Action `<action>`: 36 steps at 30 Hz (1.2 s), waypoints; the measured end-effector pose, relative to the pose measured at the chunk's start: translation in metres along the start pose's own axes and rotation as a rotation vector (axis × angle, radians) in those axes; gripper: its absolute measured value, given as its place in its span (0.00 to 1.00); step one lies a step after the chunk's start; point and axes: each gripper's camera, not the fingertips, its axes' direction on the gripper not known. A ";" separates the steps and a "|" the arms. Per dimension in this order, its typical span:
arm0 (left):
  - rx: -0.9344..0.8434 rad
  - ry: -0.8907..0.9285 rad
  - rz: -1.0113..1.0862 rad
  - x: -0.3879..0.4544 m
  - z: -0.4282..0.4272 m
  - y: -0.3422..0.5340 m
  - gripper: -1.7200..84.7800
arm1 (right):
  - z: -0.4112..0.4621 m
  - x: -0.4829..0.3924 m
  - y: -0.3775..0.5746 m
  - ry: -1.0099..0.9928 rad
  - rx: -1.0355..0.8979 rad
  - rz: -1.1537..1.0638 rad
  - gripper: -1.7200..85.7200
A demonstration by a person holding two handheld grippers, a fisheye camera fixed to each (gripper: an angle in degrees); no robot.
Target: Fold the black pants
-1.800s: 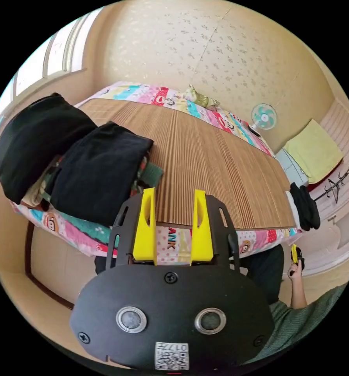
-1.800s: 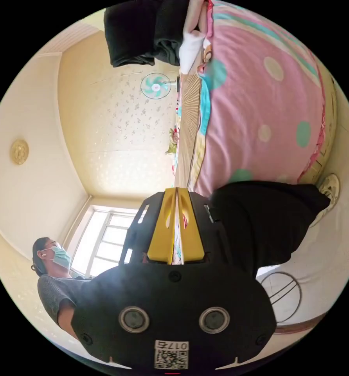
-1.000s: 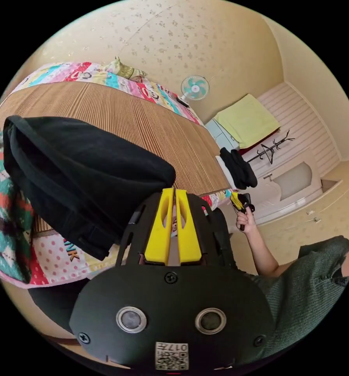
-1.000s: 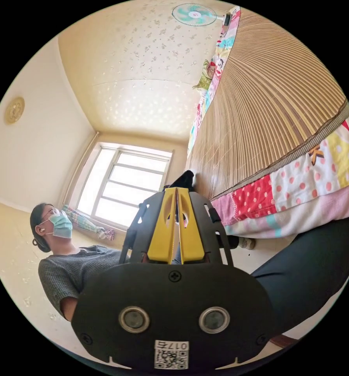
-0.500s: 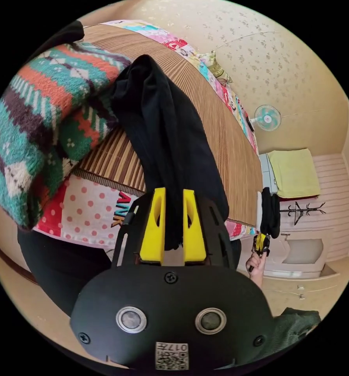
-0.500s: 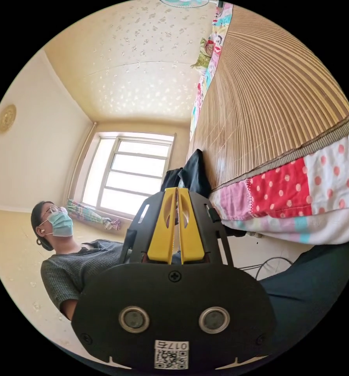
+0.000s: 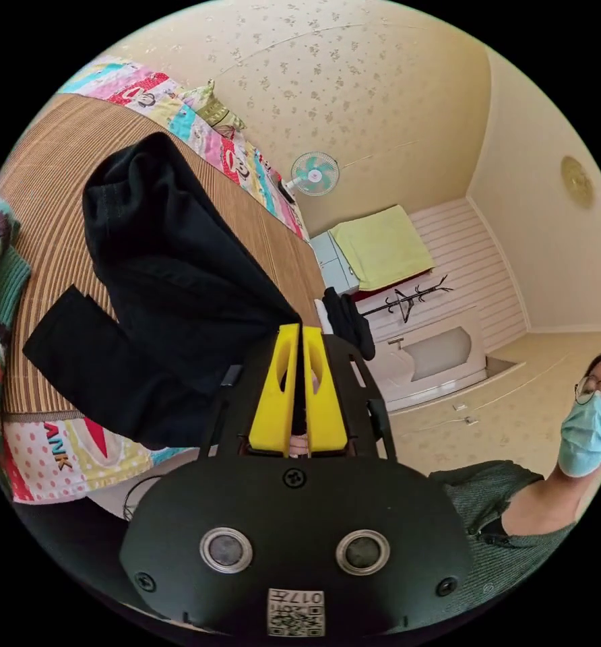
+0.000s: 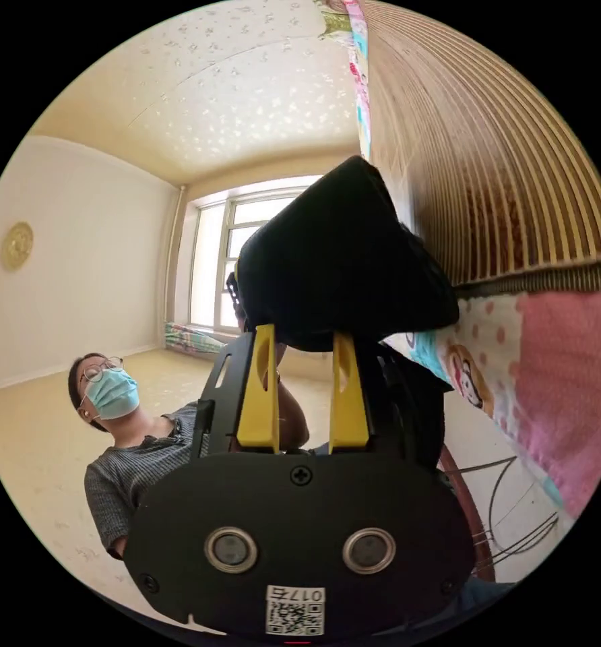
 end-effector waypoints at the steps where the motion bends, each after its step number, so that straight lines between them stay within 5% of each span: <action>1: 0.031 0.077 0.059 0.004 -0.005 -0.002 0.01 | -0.008 -0.013 -0.002 0.030 0.012 -0.055 0.08; 4: 0.056 0.173 0.132 0.005 -0.020 -0.006 0.02 | -0.045 -0.043 -0.003 0.174 0.131 -0.126 0.06; 8: -0.100 -0.123 0.177 0.002 -0.004 0.001 0.16 | -0.073 -0.061 -0.005 0.228 0.156 -0.162 0.05; 13: -0.139 -0.262 0.338 0.029 0.016 0.016 0.21 | -0.057 -0.110 -0.008 0.190 0.003 -0.396 0.05; 24: -0.170 -0.214 0.569 0.073 0.048 0.009 0.18 | 0.035 -0.183 -0.038 0.195 -0.131 -0.693 0.05; 27: -0.184 -0.192 0.597 0.082 0.050 -0.005 0.08 | 0.102 -0.173 -0.060 0.226 -0.294 -0.678 0.05; 30: -0.067 -0.164 0.439 0.052 0.017 -0.031 0.05 | 0.121 -0.168 -0.066 0.279 -0.260 -0.662 0.05; 32: 0.180 0.021 0.166 -0.009 -0.042 -0.042 0.06 | 0.104 -0.169 -0.056 0.282 -0.174 -0.724 0.05; 36: 0.600 0.127 -0.202 -0.102 -0.126 -0.017 0.12 | 0.041 -0.113 -0.038 0.650 0.066 -0.482 0.07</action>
